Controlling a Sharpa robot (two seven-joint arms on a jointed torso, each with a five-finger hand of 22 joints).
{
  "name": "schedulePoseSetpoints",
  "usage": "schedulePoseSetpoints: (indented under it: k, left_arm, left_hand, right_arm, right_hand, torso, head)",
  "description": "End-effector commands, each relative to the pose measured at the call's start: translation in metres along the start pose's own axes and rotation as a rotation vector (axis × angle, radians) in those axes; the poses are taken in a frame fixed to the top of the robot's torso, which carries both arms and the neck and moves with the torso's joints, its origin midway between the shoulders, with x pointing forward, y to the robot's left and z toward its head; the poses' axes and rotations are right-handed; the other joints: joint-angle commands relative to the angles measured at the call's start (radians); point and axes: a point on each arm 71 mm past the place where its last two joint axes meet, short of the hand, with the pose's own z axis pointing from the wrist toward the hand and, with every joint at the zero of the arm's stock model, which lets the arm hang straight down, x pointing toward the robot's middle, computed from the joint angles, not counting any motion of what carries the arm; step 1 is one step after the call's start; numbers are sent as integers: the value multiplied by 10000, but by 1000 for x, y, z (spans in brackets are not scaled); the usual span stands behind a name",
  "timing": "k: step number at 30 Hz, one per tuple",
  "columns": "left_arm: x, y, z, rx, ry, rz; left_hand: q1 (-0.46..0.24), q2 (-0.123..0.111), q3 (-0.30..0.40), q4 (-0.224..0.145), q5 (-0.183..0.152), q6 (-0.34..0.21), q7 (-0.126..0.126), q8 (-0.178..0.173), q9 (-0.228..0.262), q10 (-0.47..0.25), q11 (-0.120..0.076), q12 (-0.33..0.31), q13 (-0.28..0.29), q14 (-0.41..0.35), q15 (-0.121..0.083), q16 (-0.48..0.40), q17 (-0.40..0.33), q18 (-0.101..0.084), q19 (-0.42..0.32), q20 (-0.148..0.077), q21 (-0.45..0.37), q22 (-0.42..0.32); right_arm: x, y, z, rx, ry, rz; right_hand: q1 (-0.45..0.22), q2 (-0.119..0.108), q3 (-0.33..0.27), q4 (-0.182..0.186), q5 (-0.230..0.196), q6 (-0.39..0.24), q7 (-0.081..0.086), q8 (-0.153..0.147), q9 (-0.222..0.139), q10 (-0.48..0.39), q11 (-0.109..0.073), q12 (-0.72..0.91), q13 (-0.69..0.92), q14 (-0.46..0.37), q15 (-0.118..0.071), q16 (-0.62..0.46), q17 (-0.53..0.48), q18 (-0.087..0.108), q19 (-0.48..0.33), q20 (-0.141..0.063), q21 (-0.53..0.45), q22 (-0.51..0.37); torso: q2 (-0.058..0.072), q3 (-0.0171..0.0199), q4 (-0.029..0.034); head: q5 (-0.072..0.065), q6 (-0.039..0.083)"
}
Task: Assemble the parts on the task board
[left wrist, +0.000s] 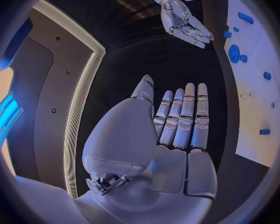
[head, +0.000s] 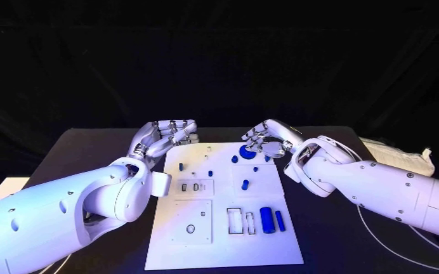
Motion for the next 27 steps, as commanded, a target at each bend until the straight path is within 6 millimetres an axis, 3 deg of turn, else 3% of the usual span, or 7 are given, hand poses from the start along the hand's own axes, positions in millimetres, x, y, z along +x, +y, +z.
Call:
schedulePoseSetpoints:
  k: [1,6,10,17,23,27]
  left_arm:
    - [6,-3,-2,-57,364,-239]
    - [9,-7,-4,-114,477,-423]
    - [11,-10,-6,-108,538,-497]
    - [12,-12,-8,-178,589,-723]
    - [13,-13,-10,-236,610,-866]
    - [12,-14,-10,-246,621,-899]
  left_hand:
    - [15,76,8,-83,16,-28,84,-54,-11,-21,87,-59,-9,-30,57,-59,2,110,39,61,-49,-20]
    - [10,80,-3,-108,14,-45,110,-83,-12,-44,108,-94,-9,-48,72,-101,1,108,27,73,-83,-46]
    - [5,75,-9,-111,14,-48,113,-88,-13,-48,111,-99,-9,-49,74,-106,2,108,26,75,-88,-49]
    - [1,71,-13,-114,14,-49,115,-91,-12,-48,113,-102,-8,-48,75,-110,2,108,26,76,-92,-53]
    - [1,71,-14,-116,14,-50,115,-92,-12,-49,113,-104,-8,-48,76,-112,3,108,26,77,-94,-54]
    - [1,71,-14,-118,15,-50,115,-93,-12,-49,114,-105,-7,-47,76,-113,3,109,25,77,-95,-55]
  right_arm:
    - [2,2,4,499,449,-2021]
    - [-1,6,11,673,590,-2704]
    - [-5,11,17,809,836,-3273]
    - [-9,18,25,880,1127,-3976]
    - [-9,19,27,981,1477,-4325]
    - [-8,20,27,1021,1681,-4488]
  right_hand:
    - [-22,-150,119,39,-228,192,-125,-2,5,282,-123,-11,14,261,-117,12,49,131,237,-106,256,114]
    - [-19,-298,145,167,-429,308,-219,-14,3,491,-233,-9,22,795,-288,212,241,144,606,-299,742,366]
    - [-48,-468,89,358,-502,346,-279,-40,-9,544,-310,-23,7,1441,-459,515,559,111,1340,-667,1718,901]
    - [-154,-707,178,699,-566,317,-373,-51,-15,314,-398,-41,-6,2420,-696,1201,1235,107,1713,-925,2900,1615]
    - [-138,-963,462,1084,-601,277,-426,-50,-13,140,-448,-30,0,2420,-759,2536,2225,106,1619,-1034,3931,2288]
    - [-85,-1149,657,1326,-617,247,-449,-48,-11,48,-454,-36,-3,2405,-762,3122,2722,112,1442,-1046,4456,2646]
  torso:
    - [312,-31,162]
    - [471,-51,276]
    - [604,-63,362]
    - [814,-91,471]
    - [926,-104,516]
    - [980,-92,512]
  head:
    - [-81,63]
    - [-130,126]
    - [-241,189]
    - [-323,235]
    - [-369,268]
    - [-392,252]
